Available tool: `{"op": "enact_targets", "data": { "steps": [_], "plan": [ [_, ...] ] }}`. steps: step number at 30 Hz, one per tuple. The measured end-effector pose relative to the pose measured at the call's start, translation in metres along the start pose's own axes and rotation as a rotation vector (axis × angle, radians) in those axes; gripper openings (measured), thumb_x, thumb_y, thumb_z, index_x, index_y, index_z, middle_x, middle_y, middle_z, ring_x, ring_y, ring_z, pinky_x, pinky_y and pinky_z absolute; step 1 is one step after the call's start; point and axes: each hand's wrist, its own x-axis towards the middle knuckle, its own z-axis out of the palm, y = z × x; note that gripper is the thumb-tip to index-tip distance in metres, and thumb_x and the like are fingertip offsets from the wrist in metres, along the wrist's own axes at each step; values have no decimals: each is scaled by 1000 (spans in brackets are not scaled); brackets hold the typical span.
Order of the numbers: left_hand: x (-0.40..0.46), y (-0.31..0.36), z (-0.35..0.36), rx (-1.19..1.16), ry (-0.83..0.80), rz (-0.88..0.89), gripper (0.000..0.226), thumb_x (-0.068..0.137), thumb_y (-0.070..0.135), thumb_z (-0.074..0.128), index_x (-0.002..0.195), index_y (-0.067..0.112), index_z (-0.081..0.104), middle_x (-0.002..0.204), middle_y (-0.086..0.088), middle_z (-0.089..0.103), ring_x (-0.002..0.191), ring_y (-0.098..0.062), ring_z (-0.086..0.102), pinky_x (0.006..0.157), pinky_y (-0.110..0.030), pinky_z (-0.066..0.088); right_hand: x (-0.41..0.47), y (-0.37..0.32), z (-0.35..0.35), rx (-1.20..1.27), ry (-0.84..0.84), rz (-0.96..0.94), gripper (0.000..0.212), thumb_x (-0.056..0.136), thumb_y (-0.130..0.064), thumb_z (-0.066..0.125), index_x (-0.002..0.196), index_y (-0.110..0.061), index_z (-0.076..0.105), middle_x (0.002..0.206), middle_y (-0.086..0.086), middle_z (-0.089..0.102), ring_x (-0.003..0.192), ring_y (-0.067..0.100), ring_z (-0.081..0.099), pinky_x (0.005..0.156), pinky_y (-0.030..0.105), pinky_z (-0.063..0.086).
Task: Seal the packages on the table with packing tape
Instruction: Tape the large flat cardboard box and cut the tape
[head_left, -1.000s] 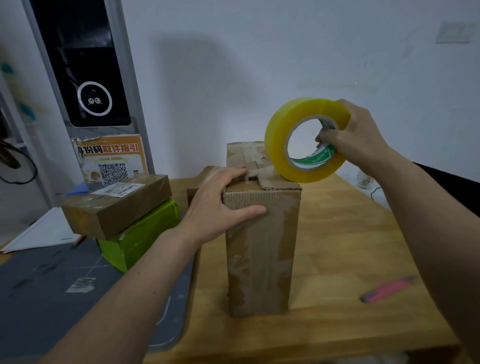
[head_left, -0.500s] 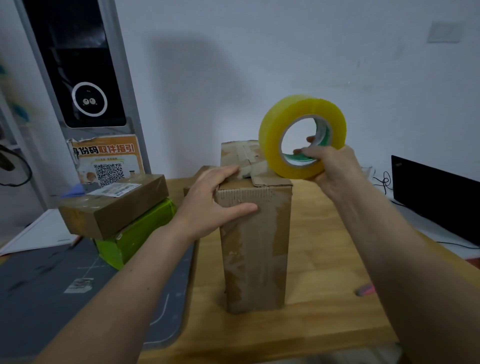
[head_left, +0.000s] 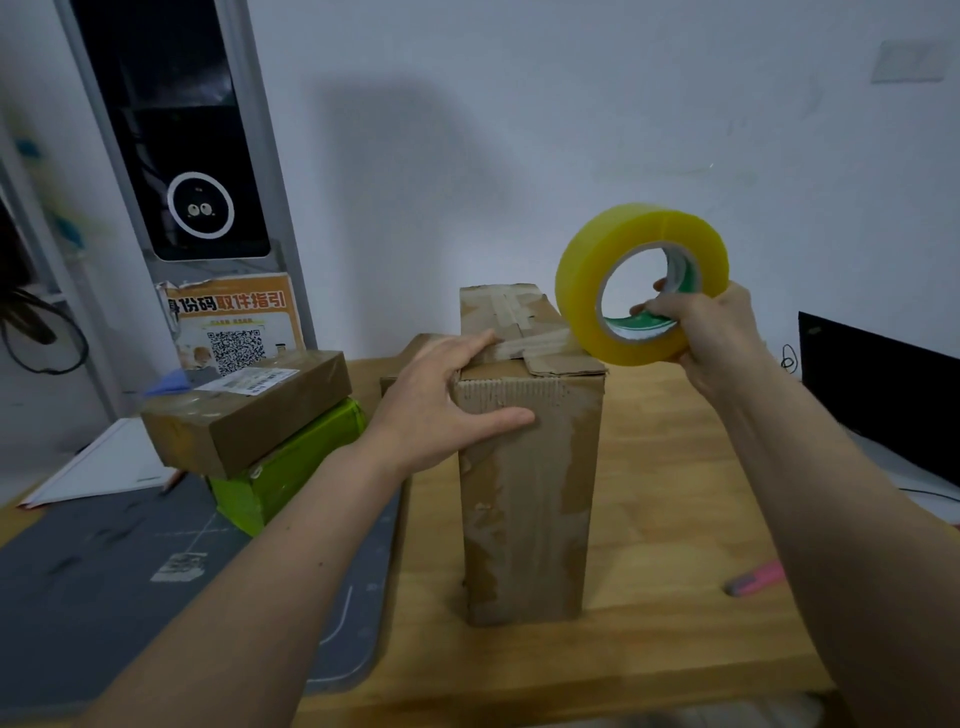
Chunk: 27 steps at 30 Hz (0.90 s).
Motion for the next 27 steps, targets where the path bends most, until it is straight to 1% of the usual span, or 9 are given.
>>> {"op": "enact_targets", "data": {
  "steps": [2, 5, 9, 14, 18, 20, 22, 24, 27],
  "plan": [
    [-2, -3, -4, 4, 14, -15, 98, 60, 80, 67, 144, 33, 45, 133, 14, 49, 122, -4, 45, 106, -39, 44, 2, 1, -8, -20, -10, -20, 23, 83, 4, 63, 98, -13, 62, 92, 17, 70, 86, 28, 70, 72, 40, 56],
    [-1, -3, -1, 3, 16, -16, 100, 61, 80, 67, 145, 31, 43, 134, 14, 47, 122, -3, 43, 105, -32, 42, 2, 7, -15, 87, 27, 21, 20, 83, 6, 61, 93, -11, 62, 83, 14, 69, 80, 27, 70, 71, 41, 57],
    [-3, 1, 9, -60, 27, -2, 99, 60, 80, 66, 145, 38, 37, 136, 15, 46, 124, 0, 41, 98, -16, 33, -1, 21, -14, 241, 94, 122, 28, 83, 5, 63, 109, -5, 62, 95, 18, 68, 84, 29, 69, 70, 43, 58],
    [-6, -4, 5, -86, 44, -40, 87, 58, 80, 66, 134, 52, 35, 138, 14, 44, 126, -2, 40, 105, -30, 40, -11, 45, -19, 210, 45, 138, 21, 84, 7, 61, 95, -11, 62, 84, 12, 70, 81, 27, 70, 75, 46, 56],
    [-8, 1, 4, -84, 74, -18, 88, 61, 74, 69, 138, 36, 49, 136, 14, 48, 125, -4, 42, 108, -39, 41, -18, 59, -16, 263, 35, 178, 19, 86, 5, 61, 95, -12, 63, 82, 11, 71, 79, 25, 71, 72, 45, 56],
    [-9, 5, 2, -63, 83, -3, 82, 62, 70, 68, 133, 30, 57, 137, 14, 51, 127, -5, 43, 108, -44, 41, -19, 59, -14, 278, 27, 174, 20, 86, 5, 61, 95, -13, 63, 84, 13, 71, 80, 26, 71, 75, 46, 57],
    [-9, 11, -3, 31, 68, 11, 81, 62, 74, 62, 128, 27, 62, 139, 12, 53, 129, -6, 44, 109, -45, 40, -20, 58, -10, 272, 26, 151, 21, 86, 6, 61, 94, -14, 62, 78, 9, 73, 77, 24, 71, 73, 44, 57],
    [-9, 18, -10, 223, 45, 64, 79, 66, 76, 54, 126, 25, 64, 135, 9, 59, 128, -8, 49, 109, -45, 39, -22, 56, -6, 258, 43, 129, 23, 84, 6, 62, 91, -15, 63, 68, 1, 72, 69, 18, 72, 67, 41, 57],
    [-8, 28, -14, 435, -6, 119, 67, 78, 68, 55, 128, 24, 64, 127, 5, 66, 119, -14, 57, 101, -41, 47, -25, 55, -2, 269, 67, 125, 23, 83, 6, 63, 89, -16, 64, 67, 1, 71, 67, 18, 71, 65, 39, 56]
  ]
}}
